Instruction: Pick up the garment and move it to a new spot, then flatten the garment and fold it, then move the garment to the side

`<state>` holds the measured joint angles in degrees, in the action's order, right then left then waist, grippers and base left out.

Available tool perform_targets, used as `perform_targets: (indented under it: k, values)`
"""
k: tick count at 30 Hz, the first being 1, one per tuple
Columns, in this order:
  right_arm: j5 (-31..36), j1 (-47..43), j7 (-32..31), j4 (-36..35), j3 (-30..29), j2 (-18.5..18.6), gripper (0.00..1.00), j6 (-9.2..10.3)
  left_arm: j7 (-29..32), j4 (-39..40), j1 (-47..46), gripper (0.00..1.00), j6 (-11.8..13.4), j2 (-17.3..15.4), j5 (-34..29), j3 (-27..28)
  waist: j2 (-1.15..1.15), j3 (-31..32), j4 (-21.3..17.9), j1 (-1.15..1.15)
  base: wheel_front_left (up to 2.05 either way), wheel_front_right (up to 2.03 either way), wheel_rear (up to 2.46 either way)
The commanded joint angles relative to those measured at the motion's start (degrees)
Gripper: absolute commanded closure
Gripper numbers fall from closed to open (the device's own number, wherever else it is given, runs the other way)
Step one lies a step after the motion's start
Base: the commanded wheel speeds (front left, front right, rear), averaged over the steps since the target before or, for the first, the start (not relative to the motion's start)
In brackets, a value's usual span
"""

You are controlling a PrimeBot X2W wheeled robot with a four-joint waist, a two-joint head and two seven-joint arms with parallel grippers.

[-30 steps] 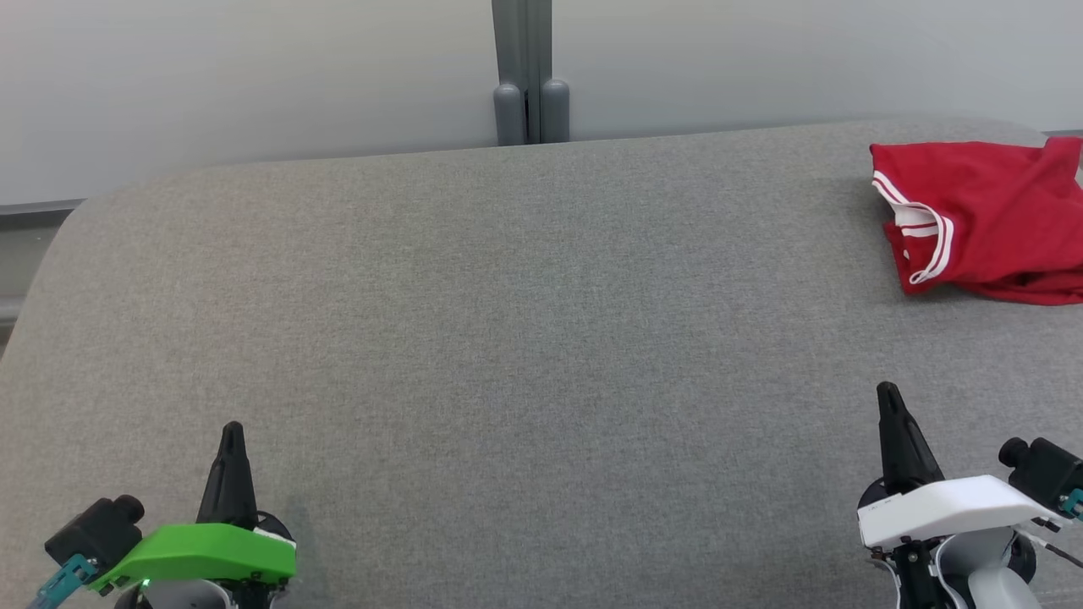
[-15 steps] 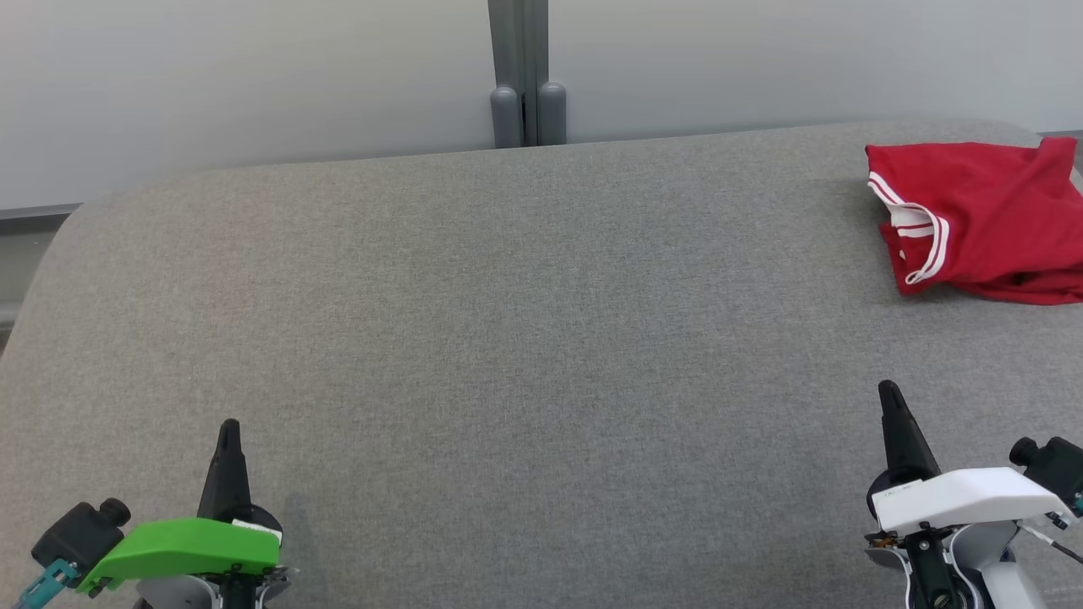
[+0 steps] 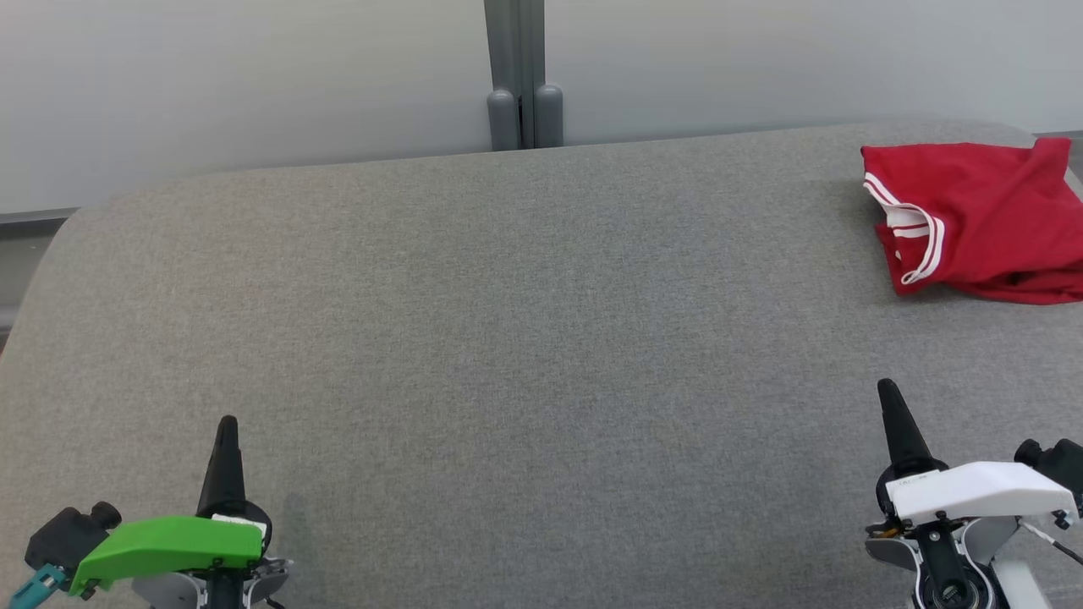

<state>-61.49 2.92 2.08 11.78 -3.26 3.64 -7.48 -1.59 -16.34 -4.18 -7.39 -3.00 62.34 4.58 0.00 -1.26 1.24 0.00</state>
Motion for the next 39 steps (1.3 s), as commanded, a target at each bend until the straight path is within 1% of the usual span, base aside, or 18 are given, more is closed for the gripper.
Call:
perform_targets:
  k: [1, 18, 39]
  values:
    - [-1.81, 1.33, -0.4, -0.26, -0.31, 0.22, 1.0, -0.03, 0.44, 0.82, -1.66, 1.0, -0.09, -0.19, 1.77, 0.33, 0.0, 0.03, -0.03, 0.0, 0.0, 0.0, 0.0]
    - [-11.42, 2.07, -2.93, 0.5, -1.06, 0.07, 1.0, -0.04, 2.93, 1.33, -1.93, 1.0, -0.11, -0.1, 10.98, 0.88, 0.0, 0.31, -0.35, 0.0, 0.0, 0.0, 0.0]
    - [-21.45, 2.73, -5.6, 1.4, -1.95, -0.14, 1.0, -0.03, 5.61, 1.9, -2.15, 1.0, -0.14, 0.01, 20.43, 1.53, 0.0, 0.65, -0.75, 0.0, 0.0, 0.0, 0.0]
